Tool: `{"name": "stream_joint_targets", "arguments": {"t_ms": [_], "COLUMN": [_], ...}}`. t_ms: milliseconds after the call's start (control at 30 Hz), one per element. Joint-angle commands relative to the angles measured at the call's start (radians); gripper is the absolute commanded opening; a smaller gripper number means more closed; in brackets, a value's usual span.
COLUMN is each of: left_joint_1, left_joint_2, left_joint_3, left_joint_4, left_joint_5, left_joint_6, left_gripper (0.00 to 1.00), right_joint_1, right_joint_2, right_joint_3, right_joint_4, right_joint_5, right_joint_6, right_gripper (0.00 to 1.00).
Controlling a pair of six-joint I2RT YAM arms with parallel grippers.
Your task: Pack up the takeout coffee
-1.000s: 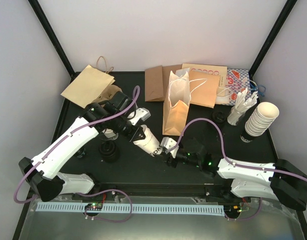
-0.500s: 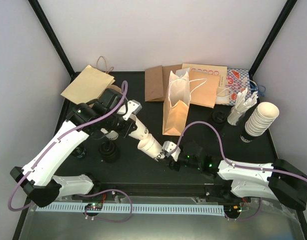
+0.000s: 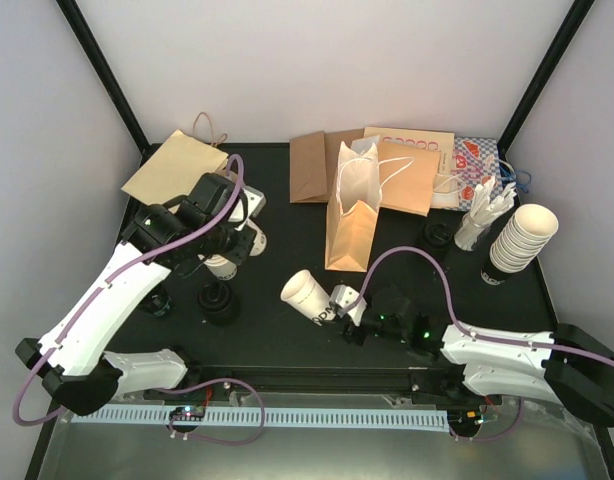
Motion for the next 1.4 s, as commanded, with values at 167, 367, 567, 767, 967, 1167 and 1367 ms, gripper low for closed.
{"name": "stream_joint_targets", "arguments": {"t_ms": [167, 367, 567, 767, 967, 1167, 1367], "left_joint_1": [0.012, 0.028, 0.044, 0.055, 0.061, 0.068, 0.072], "left_joint_2": [0.014, 0.046, 0.079, 0.12, 0.128, 0.168, 0.195], "left_joint_3": [0.073, 0.027, -0.006, -0.012, -0.054, -0.056, -0.067], "left_joint_4": [-0.079, -0.071, -0.071, -0.071, -0.054, -0.074, -0.073], "left_joint_5": [-0.299, -0.304, -0.366, -0.388, -0.389, -0.384, -0.354], "left_joint_6": [-0.068, -0.064, -0.054, -0.058, -0.062, -0.085, -0.094], "left_gripper": [0.02, 0.02, 0.02, 0.02, 0.01, 0.02, 0.02], "right_joint_1": [0.005, 0.005, 0.005, 0.005, 0.005, 0.005, 0.005], "right_joint_2": [-0.092, -0.116, -0.129, -0.146, -0.142, -0.144, -0.147], "right_joint_3": [-0.046, -0.062, -0.07, -0.072, -0.068, -0.062, -0.057], "right_joint_4": [0.045, 0.05, 0.047, 0.037, 0.04, 0.04, 0.034], "right_joint_5": [0.055, 0.069, 0.068, 0.074, 0.07, 0.064, 0.067], "right_joint_6": [0.032, 0.04, 0.045, 0.046, 0.045, 0.043, 0.032], "right_gripper": [0.61, 0.61, 0.61, 0.61, 0.61, 0.61, 0.61]}}
